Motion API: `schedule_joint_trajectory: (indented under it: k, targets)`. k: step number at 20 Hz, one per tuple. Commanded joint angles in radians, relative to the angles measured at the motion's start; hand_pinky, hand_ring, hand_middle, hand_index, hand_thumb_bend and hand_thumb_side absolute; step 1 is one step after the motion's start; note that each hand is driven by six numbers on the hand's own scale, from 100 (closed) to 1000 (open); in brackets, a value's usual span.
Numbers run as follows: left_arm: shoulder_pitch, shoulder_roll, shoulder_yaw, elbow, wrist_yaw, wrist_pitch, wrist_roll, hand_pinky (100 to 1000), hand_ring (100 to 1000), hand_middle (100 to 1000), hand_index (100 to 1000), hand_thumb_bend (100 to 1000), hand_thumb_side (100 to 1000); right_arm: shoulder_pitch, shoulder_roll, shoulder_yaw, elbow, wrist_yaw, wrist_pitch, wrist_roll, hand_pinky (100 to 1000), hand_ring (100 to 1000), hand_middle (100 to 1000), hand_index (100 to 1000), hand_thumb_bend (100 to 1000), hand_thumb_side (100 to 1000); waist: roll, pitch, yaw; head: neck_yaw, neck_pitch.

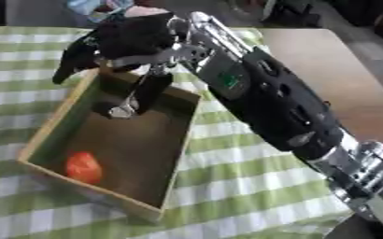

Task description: Pick up objects on the table and place them in the box.

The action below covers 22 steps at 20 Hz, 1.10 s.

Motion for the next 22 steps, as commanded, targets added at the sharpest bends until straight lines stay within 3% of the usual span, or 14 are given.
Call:
schedule_joint_trajectory:
  k: [1, 5, 10, 19, 22]
  targets:
    - [-0.003, 0.002, 0.011, -0.016, -0.002, -0.002, 0.004, 667, 611, 638, 880, 160, 1000, 0.021, -0.048, -0.081, -0.053, -0.039, -0.084, 0.076, 781, 769, 818, 931, 100, 266, 0.012, -0.013, -0.012, 0.011, -0.012]
    - [-0.004, 0.000, 0.013, -0.017, -0.003, -0.003, 0.006, 667, 611, 638, 880, 159, 1000, 0.086, -0.062, -0.175, -0.096, -0.077, -0.027, 0.016, 782, 758, 825, 927, 100, 136, 0.017, -0.007, -0.023, 0.025, -0.018]
    - [-0.005, -0.001, 0.012, -0.021, -0.006, -0.009, 0.006, 667, 612, 639, 879, 156, 1000, 0.165, -0.069, -0.261, -0.123, -0.101, 0.023, -0.066, 781, 744, 820, 921, 100, 100, 0.031, 0.001, -0.039, 0.108, -0.032]
    - [0.001, -0.009, 0.009, -0.019, -0.015, -0.015, 0.001, 668, 613, 640, 879, 151, 1000, 0.255, -0.062, -0.316, -0.117, -0.065, 0.029, -0.191, 780, 733, 812, 918, 100, 100, 0.054, 0.007, -0.064, 0.241, -0.046]
    - [0.002, -0.011, 0.008, -0.021, -0.016, -0.020, -0.002, 668, 614, 640, 878, 151, 1000, 0.277, -0.051, -0.334, -0.113, -0.055, 0.036, -0.210, 779, 727, 808, 917, 100, 100, 0.062, 0.007, -0.067, 0.266, -0.044]
